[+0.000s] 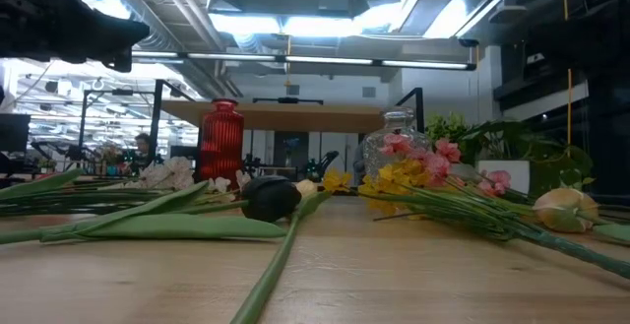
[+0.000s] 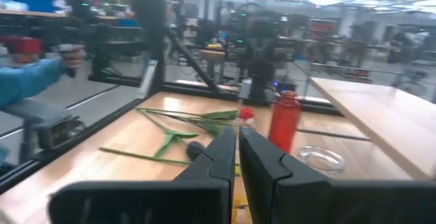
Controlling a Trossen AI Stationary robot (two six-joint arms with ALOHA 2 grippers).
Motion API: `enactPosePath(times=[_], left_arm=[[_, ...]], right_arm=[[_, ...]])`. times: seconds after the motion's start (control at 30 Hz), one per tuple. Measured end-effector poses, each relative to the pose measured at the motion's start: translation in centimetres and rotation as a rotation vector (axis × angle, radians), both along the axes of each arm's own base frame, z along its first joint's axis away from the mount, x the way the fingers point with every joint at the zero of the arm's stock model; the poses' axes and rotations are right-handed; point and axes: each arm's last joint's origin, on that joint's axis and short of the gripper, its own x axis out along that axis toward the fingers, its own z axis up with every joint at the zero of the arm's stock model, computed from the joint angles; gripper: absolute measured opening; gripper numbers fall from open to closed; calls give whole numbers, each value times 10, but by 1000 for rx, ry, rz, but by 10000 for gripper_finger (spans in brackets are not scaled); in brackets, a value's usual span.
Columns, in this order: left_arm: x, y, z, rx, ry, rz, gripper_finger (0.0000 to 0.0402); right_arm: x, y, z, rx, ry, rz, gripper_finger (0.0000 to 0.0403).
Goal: Pick and place flowers into a vace then onto a shelf
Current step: Put the pink flowers into the transparent flower vase
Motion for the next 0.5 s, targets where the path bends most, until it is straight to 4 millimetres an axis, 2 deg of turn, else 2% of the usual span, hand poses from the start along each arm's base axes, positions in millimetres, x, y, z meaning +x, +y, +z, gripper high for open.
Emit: enactPosePath(times=[0.13,0.27,0.5], left_arm=[[0,3,0,-6,2,110,4],[-1,6,0,-13,-4,197,4],[-1,6,1,-15,-5,213,4]], right_arm=[[0,-3,0,7,1,-107,26],[0,-4,0,8,1,-122,26],[0,-4,0,-25,-3,-130,26]])
